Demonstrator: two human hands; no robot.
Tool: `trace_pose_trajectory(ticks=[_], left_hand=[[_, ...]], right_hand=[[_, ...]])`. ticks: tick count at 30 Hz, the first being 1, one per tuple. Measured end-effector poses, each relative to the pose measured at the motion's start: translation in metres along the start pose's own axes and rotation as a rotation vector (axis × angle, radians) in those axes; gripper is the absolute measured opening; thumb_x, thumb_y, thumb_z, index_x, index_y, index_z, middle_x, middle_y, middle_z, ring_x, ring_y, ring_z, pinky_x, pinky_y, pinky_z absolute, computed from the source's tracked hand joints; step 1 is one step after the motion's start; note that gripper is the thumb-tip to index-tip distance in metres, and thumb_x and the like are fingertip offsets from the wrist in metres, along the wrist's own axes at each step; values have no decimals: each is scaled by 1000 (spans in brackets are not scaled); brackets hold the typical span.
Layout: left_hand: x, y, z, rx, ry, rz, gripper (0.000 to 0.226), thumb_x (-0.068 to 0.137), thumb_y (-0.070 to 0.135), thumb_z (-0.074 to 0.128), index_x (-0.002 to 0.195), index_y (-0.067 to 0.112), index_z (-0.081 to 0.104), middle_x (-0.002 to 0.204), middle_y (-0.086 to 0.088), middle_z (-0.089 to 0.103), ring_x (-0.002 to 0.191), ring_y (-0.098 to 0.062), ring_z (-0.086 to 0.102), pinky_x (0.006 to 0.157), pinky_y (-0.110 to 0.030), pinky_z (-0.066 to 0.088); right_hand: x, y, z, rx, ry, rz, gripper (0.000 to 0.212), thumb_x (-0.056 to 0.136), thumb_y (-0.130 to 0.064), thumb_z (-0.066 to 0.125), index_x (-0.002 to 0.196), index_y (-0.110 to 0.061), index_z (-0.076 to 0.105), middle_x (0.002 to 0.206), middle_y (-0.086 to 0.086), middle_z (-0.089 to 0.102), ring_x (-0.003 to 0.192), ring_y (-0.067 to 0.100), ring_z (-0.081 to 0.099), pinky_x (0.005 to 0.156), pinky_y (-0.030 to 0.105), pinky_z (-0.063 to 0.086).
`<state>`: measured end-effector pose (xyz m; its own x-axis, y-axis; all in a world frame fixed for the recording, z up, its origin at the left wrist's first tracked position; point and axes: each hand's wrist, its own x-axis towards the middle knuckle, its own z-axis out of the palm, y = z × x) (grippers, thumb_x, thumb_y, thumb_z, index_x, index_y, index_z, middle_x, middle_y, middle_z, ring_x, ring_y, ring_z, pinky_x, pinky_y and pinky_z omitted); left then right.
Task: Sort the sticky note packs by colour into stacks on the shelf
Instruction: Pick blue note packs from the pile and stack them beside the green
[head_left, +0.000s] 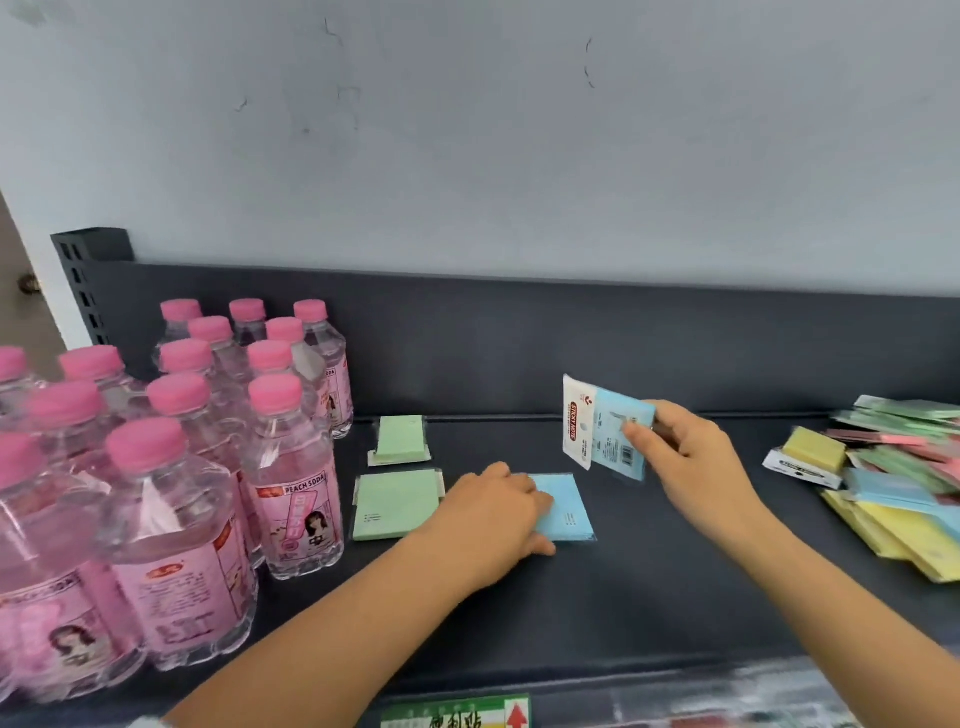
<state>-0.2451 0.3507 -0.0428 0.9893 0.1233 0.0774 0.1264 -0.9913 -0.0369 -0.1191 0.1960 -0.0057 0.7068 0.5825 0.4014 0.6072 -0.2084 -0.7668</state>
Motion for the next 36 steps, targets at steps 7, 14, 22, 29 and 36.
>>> trace_pose_trajectory(ticks=[7, 14, 22, 29, 36], left_hand=[[6, -13, 1, -72, -30, 76, 52, 88, 3, 42, 134, 27, 49, 131, -4, 52, 118, -29, 48, 97, -39, 42], [-3, -7, 6, -97, 6, 90, 33, 97, 14, 42, 125, 24, 57, 119, -4, 52, 109, -28, 45, 94, -39, 42], [-32, -10, -13, -64, 43, -81, 22, 92, 24, 50, 98, 7, 62, 105, -9, 61, 99, -29, 56, 80, -37, 47], [-41, -23, -23, -118, 193, -238, 55, 78, 53, 64, 122, 21, 54, 124, 5, 54, 115, -17, 49, 84, -34, 45], [-26, -19, -8, -160, 20, -79, 60, 81, 47, 64, 135, 27, 46, 143, 7, 42, 131, -15, 38, 105, -36, 37]], right_hand=[[-21, -5, 3, -46, 67, 17, 12, 94, -20, 52, 96, -24, 64, 88, -10, 71, 87, 16, 66, 71, 36, 51], [-19, -8, 1, -76, 52, 1, 11, 93, -21, 53, 93, -28, 63, 85, -15, 69, 83, 0, 64, 58, 11, 45], [-5, -2, 18, -116, -133, -126, 34, 86, -2, 62, 101, -32, 70, 117, -13, 58, 110, 9, 51, 91, 18, 40], [-7, 15, 36, -194, -317, -258, 33, 85, 6, 60, 104, -18, 72, 115, -4, 62, 107, 15, 60, 94, 25, 47], [-11, 20, 35, -395, -558, -208, 42, 88, -8, 52, 123, -29, 60, 140, -15, 44, 128, 2, 39, 97, 1, 23]])
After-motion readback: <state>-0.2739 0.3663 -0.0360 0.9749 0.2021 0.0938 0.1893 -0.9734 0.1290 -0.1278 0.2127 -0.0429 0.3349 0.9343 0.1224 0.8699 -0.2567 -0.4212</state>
